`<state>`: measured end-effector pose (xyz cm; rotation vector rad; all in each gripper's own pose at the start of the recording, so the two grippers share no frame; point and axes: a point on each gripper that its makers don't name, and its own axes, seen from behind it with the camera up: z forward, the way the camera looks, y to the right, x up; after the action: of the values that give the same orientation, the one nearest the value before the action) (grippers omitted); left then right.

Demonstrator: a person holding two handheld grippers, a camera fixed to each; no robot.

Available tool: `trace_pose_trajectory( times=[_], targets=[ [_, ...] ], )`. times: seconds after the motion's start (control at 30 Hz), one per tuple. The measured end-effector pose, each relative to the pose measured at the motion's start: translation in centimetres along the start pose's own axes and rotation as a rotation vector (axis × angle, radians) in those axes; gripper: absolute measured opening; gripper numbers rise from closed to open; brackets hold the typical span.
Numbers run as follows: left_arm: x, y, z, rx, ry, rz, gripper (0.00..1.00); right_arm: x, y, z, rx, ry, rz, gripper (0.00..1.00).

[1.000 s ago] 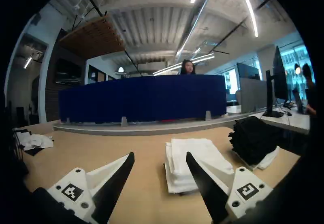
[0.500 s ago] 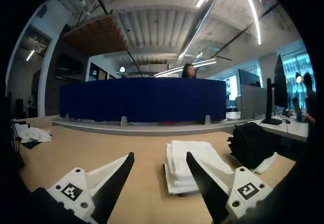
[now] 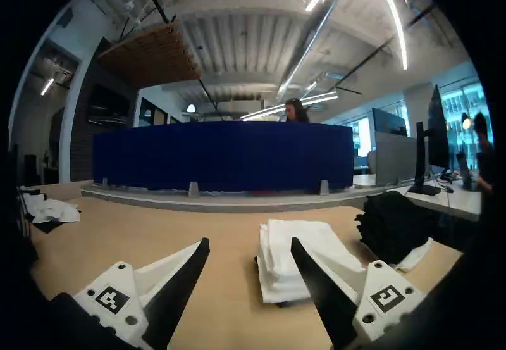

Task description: Fold towel

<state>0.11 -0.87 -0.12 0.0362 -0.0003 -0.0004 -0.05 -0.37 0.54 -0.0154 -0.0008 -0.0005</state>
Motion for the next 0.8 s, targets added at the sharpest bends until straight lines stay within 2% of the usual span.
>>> trace_pose_trajectory(
  times=[0.8],
  targets=[
    [0.03, -0.03, 0.0, 0.0, 0.0, 0.0, 0.97, 0.02, -0.03, -0.37, 0.001, 0.0, 0.0, 1.0]
  ],
)
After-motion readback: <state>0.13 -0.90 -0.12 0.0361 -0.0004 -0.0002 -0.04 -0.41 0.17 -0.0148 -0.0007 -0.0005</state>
